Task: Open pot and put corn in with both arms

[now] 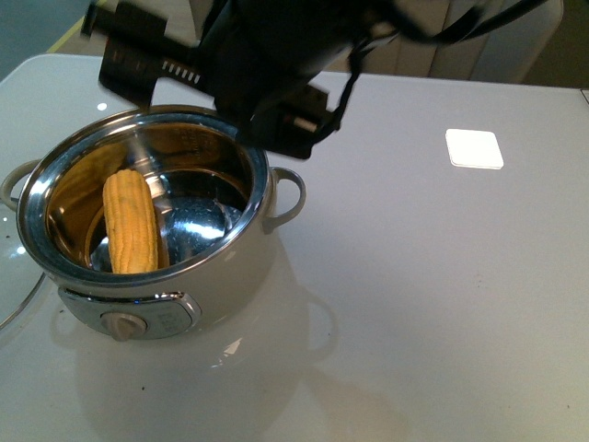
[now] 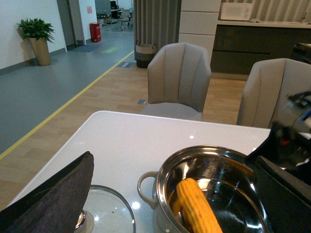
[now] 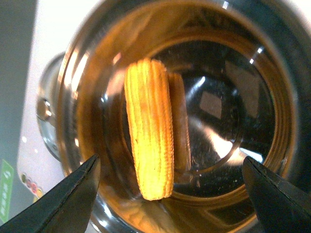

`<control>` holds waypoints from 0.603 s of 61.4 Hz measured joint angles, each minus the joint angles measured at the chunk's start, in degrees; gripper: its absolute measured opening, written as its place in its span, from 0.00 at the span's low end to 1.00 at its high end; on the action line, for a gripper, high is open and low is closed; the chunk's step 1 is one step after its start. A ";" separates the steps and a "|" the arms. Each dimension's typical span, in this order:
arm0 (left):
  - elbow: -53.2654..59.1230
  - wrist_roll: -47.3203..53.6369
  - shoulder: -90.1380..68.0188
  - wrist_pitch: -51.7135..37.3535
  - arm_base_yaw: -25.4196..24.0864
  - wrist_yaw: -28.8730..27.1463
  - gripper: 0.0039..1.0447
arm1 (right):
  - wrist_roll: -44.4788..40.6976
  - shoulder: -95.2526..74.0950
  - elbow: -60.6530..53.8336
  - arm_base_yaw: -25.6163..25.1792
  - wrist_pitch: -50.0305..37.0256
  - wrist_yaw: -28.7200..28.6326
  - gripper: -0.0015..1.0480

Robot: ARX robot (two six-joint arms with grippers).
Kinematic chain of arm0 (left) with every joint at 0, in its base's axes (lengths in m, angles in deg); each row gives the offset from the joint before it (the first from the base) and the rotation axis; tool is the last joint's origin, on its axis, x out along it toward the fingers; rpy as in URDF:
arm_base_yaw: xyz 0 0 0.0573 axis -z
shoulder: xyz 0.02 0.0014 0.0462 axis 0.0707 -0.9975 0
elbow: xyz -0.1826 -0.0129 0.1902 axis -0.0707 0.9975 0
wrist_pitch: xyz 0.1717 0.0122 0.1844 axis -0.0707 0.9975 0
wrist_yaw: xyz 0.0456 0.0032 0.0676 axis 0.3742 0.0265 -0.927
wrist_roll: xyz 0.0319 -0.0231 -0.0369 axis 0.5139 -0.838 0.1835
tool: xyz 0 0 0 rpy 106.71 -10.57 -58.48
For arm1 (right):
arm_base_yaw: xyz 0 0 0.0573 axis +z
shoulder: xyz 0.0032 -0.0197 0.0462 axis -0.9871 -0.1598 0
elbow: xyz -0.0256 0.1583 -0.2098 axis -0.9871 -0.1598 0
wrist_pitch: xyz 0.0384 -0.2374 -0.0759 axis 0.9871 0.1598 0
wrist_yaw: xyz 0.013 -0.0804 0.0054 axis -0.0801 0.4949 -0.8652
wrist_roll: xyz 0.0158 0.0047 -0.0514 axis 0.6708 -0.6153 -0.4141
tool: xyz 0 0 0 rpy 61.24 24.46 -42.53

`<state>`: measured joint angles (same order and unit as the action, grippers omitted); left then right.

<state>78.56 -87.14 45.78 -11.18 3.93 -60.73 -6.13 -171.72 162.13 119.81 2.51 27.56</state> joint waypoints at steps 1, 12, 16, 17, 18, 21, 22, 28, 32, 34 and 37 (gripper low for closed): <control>0.00 0.00 0.00 0.00 0.00 0.00 0.94 | 0.15 1.44 -0.96 -0.48 -0.66 -0.20 0.82; 0.00 0.00 0.00 0.00 0.00 0.00 0.94 | 0.02 13.86 -10.10 -5.11 -4.48 -0.66 0.85; 0.00 0.00 0.00 0.00 0.00 0.00 0.94 | -0.87 18.86 -14.64 -7.26 -5.16 -0.68 0.85; 0.00 0.00 0.00 0.00 0.00 0.00 0.94 | -1.01 19.61 -15.37 -7.61 -5.25 -0.70 0.85; 0.00 0.00 0.00 0.00 0.00 0.00 0.94 | -1.36 20.98 -16.70 -8.24 -5.35 -0.70 0.85; 0.00 0.00 0.00 0.00 0.00 0.00 0.94 | -2.45 24.79 -20.24 -10.23 -5.46 -0.94 0.86; 0.00 0.00 0.00 0.00 0.00 0.00 0.94 | -2.80 25.55 -20.98 -10.64 -5.46 -1.05 0.86; 0.00 0.00 0.00 0.00 0.00 0.00 0.94 | -6.67 35.47 -29.57 -16.74 -4.61 -1.18 0.88; 0.00 0.00 0.00 0.00 0.00 0.00 0.94 | -9.01 40.35 -33.24 -20.15 -3.28 -0.98 0.88; 0.00 0.00 0.00 0.00 0.00 0.00 0.94 | -10.45 43.32 -35.47 -22.23 -2.34 -0.98 0.88; 0.00 0.00 0.00 0.00 0.00 0.00 0.94 | -11.93 46.14 -37.53 -24.00 -1.27 -1.01 0.88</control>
<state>78.56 -87.14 45.78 -11.18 3.93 -60.73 -18.06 -125.58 124.60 95.81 1.25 26.55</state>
